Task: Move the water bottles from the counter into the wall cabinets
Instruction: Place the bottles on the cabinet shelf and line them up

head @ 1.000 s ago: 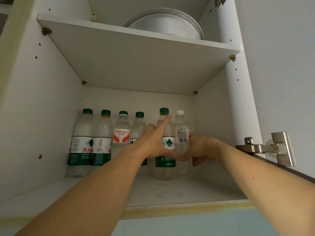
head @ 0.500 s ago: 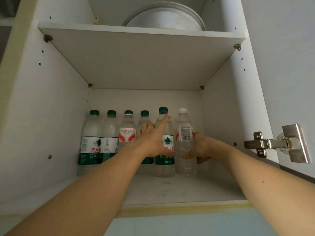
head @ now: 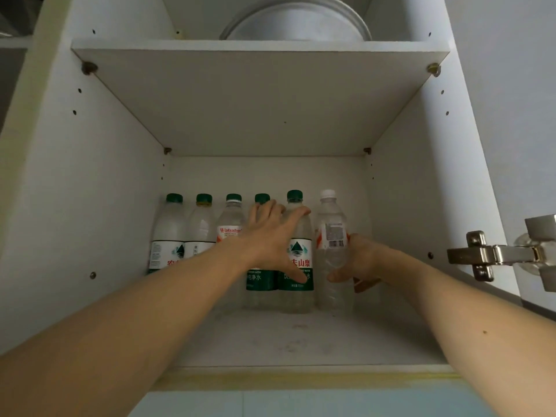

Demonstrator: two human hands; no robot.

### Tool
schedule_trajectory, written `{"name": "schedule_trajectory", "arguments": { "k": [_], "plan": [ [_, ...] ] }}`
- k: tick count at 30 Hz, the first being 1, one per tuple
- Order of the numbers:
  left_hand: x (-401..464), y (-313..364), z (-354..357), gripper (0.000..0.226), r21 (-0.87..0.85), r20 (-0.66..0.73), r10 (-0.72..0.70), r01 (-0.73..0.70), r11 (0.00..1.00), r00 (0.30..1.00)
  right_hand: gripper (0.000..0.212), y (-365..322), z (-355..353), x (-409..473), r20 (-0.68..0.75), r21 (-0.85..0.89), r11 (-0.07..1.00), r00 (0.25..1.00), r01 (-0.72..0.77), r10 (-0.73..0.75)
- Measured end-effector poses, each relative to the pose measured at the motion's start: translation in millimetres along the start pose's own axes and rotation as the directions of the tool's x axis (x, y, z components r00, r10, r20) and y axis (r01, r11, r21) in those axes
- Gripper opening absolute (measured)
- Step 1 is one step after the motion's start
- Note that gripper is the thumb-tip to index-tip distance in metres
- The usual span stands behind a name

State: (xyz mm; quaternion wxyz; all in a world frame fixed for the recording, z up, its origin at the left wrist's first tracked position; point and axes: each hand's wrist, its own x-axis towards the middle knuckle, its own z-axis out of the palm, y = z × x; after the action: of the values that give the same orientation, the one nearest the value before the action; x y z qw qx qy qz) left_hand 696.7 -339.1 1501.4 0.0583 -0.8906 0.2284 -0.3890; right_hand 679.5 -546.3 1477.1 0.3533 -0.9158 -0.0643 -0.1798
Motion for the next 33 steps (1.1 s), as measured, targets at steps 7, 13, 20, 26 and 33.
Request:
{"name": "schedule_trajectory", "arguments": {
  "k": [7, 13, 20, 26, 33],
  "plan": [
    [3, -5, 20, 0.128, 0.014, -0.073, -0.001, 0.002, 1.0, 0.997, 0.067, 0, 3, 2, -0.01, -0.006, 1.0, 1.0, 0.011, -0.011],
    [6, -8, 40, 0.124, 0.094, -0.172, 0.01, 0.007, 0.996, 0.985, 0.062, -3, 6, -4, -0.039, -0.016, 1.0, 0.999, -0.001, 0.0],
    [1, 0, 44, 0.123, 0.162, -0.221, 0.004, 0.032, 0.986, 0.975, 0.068, -4, 11, -5, -0.072, 0.001, 1.0, 0.997, -0.025, 0.025],
    [-4, -15, 35, 0.132, 0.172, -0.151, 0.049, -0.023, 0.985, 0.987, 0.079, 1, 10, -5, -0.023, -0.015, 1.0, 1.0, -0.021, 0.021],
    [-5, -15, 30, 0.135, 0.221, -0.107, 0.018, 0.006, 0.975, 0.994, 0.084, -4, 14, 2, -0.008, -0.148, 0.989, 1.0, -0.028, 0.027]
  ]
}}
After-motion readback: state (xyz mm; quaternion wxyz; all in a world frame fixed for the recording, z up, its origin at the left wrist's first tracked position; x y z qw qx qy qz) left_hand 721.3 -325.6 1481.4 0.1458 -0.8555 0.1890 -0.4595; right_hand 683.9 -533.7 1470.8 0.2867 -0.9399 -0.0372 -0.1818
